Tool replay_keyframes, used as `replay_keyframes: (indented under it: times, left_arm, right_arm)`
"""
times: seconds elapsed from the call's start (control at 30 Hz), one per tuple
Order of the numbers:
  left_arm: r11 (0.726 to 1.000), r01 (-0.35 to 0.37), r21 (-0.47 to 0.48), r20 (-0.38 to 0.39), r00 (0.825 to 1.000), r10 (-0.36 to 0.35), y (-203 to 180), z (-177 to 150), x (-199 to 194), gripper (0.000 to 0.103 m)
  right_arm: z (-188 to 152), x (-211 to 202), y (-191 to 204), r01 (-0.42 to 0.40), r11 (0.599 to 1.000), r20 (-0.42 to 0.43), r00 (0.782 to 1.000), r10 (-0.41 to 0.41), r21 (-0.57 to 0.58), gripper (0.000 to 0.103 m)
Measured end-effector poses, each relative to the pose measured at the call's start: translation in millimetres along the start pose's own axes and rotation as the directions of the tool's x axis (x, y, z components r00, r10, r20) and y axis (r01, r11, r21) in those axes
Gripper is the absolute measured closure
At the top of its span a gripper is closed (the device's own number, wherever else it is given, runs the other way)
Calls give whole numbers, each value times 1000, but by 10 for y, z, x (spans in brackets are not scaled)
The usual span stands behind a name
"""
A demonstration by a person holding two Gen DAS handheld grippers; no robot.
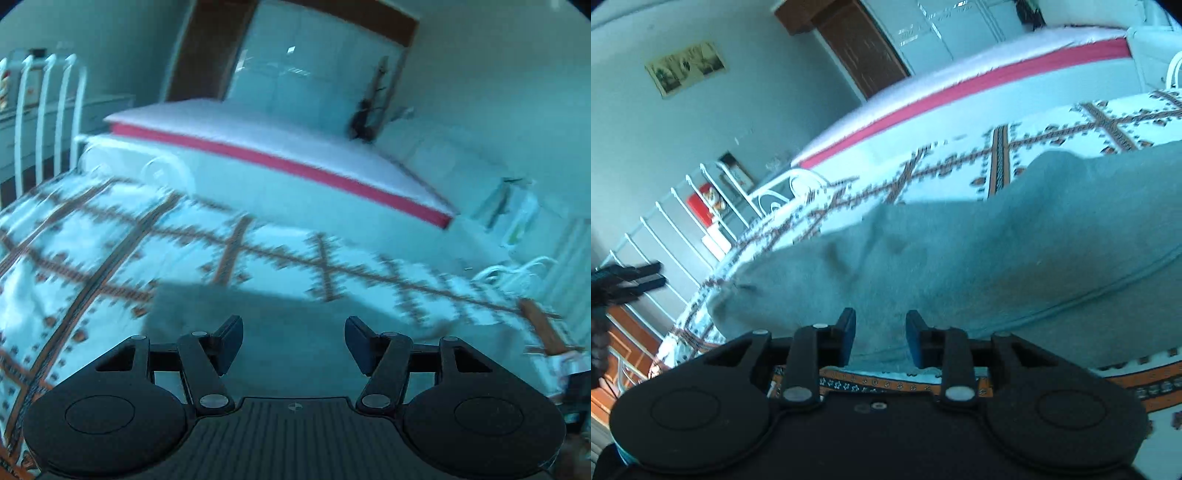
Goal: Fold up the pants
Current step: 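Open both tools to release the folded cuffs onto the pants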
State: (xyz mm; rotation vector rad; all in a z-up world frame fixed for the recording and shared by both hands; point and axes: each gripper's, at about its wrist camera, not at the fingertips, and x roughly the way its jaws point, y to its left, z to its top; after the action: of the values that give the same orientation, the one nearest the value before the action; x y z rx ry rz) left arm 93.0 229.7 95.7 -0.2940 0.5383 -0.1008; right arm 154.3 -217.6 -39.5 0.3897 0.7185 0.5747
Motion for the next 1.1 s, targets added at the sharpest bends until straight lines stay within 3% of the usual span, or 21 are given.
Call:
replay_keyframes:
  times: [0.1,0.2,0.27,0.37,0.47,0.5,0.57,0.63,0.7,0.8,0.9,0.97,1.1]
  left_arm:
    - [996,74,48,49,996,-77,-449,265,-235,42]
    - [984,166,57,103,980,-171,-942,621,-495,42]
    - [971,228,78,156,959,-238,-1282,866,-740,42]
    - [934,338,115,232,905,-356,-1760,1144,-1165,42]
    - [913,359,194,273,874,-402,-2110,1216,-1434,25]
    - [907,354,227,266,874,-407,-2177,1195,-1439,23]
    - [919,315,238,251,894,-371,-2174,1082,-1323,23]
    - [942,292,165,206,924,-323,-1959,865,-1035,23]
    - [971,202,130,163,961,-222,-1675,521,-687,23]
    - [992,68,107,100,992,-79,-1231,5,-189,23]
    - [999,-30,42,6,1000,29,-792,-424,313,23]
    - [998,-56,-7,-25,998,56,-618,-589,527,27]
    - [996,-79,-31,-20,997,78,-640,-764,750,28]
  right_arm:
    - [63,-29,60,-12,1000,19,1000,12,12,80]
    - [135,-101,151,-33,999,46,998,33,-3,79]
    - [175,-157,186,-42,999,63,997,43,-14,78]
    - [224,-282,174,-43,999,94,995,44,-13,76]
    - [275,-402,117,-41,999,123,992,39,17,75]
    - [280,-446,97,-40,999,133,990,37,25,75]
    - [267,-505,55,-37,999,140,990,33,29,73]
    - [233,-508,0,-23,999,130,991,18,37,73]
    - [191,-489,-58,-4,999,125,992,-2,46,73]
    - [163,-497,-162,49,996,126,990,-59,80,73]
    - [185,-520,-306,85,991,112,989,-96,103,73]
    - [194,-540,-386,111,988,113,986,-123,106,73]
    - [201,-562,-507,140,983,117,981,-154,118,73]
